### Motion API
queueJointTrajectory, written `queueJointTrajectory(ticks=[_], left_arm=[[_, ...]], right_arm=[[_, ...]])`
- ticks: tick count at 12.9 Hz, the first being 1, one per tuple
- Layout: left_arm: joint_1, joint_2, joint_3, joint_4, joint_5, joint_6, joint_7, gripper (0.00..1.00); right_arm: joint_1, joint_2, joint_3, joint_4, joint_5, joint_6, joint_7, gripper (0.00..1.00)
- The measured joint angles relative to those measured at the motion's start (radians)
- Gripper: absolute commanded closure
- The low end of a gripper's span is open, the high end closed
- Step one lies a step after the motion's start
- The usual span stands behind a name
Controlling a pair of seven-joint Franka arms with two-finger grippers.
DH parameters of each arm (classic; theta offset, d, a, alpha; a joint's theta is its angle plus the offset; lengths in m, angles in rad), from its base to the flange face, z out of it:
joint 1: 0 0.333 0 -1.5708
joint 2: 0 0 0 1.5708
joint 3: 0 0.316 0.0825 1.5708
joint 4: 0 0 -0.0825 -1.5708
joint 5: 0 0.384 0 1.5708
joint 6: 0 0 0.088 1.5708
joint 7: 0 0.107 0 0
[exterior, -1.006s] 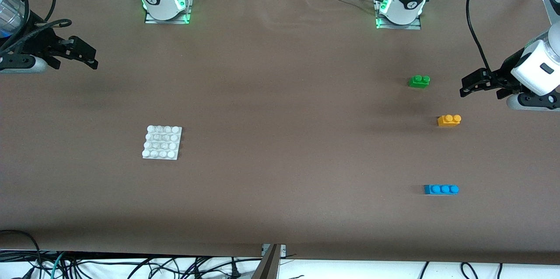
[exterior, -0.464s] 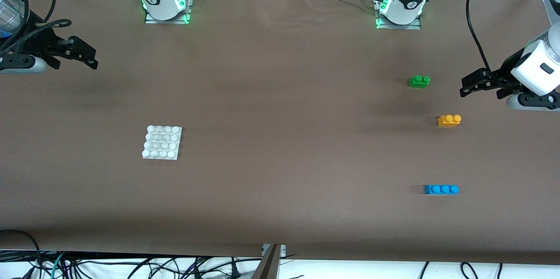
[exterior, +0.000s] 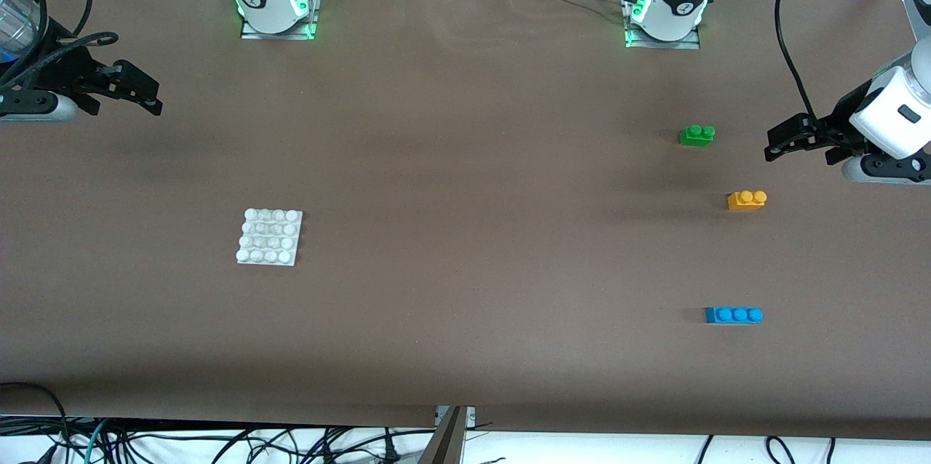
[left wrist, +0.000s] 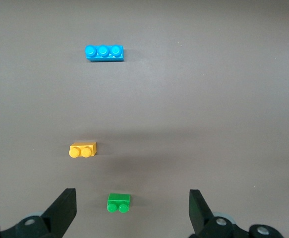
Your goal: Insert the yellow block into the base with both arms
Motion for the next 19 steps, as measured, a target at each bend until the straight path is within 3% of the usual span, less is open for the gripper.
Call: queueJointTrajectory(ticks=[19], left_arm=[[0.0, 0.0, 0.0, 0.0, 0.0, 0.0, 0.0, 0.0]], right_arm=[[-0.001, 0.022, -0.008, -0.01, 0.0, 0.026, -0.001, 0.01]])
